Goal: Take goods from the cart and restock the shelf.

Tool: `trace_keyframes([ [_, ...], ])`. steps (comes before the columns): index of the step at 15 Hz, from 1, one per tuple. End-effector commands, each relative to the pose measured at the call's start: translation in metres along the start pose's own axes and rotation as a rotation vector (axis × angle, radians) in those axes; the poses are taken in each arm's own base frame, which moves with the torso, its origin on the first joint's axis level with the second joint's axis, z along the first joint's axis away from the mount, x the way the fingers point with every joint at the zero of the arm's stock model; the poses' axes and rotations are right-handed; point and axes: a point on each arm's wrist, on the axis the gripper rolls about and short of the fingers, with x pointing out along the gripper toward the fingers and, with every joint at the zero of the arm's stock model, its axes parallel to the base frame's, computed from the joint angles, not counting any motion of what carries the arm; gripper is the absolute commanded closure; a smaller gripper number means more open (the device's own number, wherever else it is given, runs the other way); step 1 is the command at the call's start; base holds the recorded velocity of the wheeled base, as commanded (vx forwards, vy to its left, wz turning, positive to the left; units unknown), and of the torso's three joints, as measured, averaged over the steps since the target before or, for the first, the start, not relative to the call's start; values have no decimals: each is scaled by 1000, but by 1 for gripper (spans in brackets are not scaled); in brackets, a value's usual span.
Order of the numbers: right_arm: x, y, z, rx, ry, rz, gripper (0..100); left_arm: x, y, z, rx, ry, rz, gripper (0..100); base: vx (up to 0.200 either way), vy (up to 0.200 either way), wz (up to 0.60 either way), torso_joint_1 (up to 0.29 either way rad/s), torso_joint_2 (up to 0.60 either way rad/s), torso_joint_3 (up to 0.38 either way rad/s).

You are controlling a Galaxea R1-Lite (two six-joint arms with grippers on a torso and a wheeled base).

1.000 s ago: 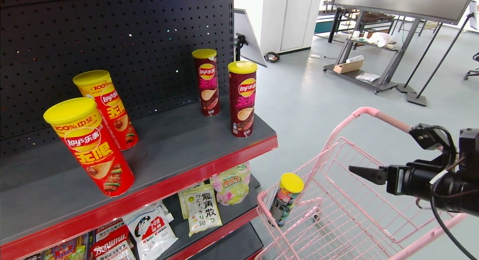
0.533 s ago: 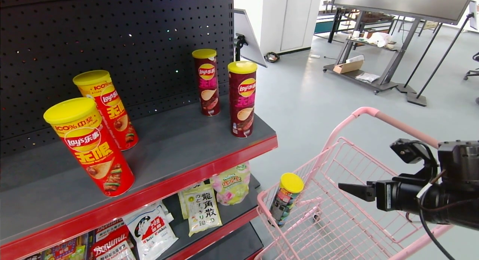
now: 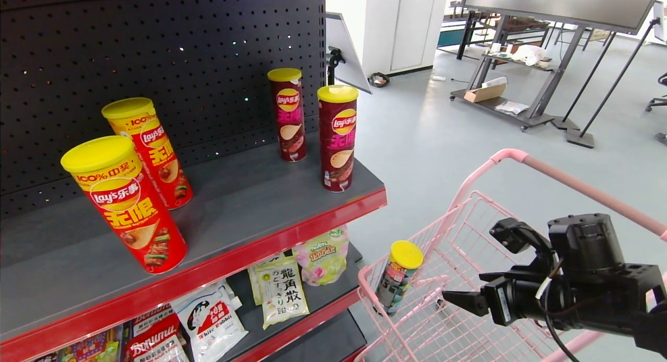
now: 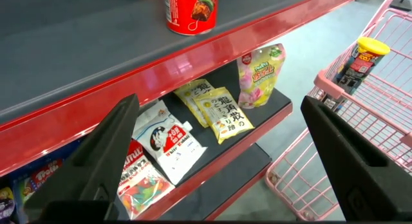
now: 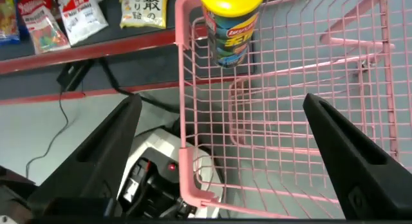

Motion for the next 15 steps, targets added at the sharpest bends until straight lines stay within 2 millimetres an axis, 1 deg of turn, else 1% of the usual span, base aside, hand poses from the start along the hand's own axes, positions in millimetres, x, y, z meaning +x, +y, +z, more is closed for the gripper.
trace_keyframes([
  [1,15,-2,-1,0,43,3,0,0,0,0,0,2,0,0,0,0,0,0,0,0],
  [2,18,-2,3,-3,34,4,0,0,0,0,0,2,1,0,0,0,0,0,0,0],
  [4,21,-2,3,-3,43,4,0,0,0,0,0,2,1,0,0,0,0,0,0,0],
  [7,26,-4,1,-3,60,4,0,0,0,0,0,2,1,0,0,0,0,-121,317,178],
  [12,28,-5,4,-1,56,3,0,0,0,0,0,2,1,0,0,0,0,-146,373,224],
  [15,38,-7,4,19,43,3,0,0,0,0,0,2,0,0,0,0,0,-80,209,128],
])
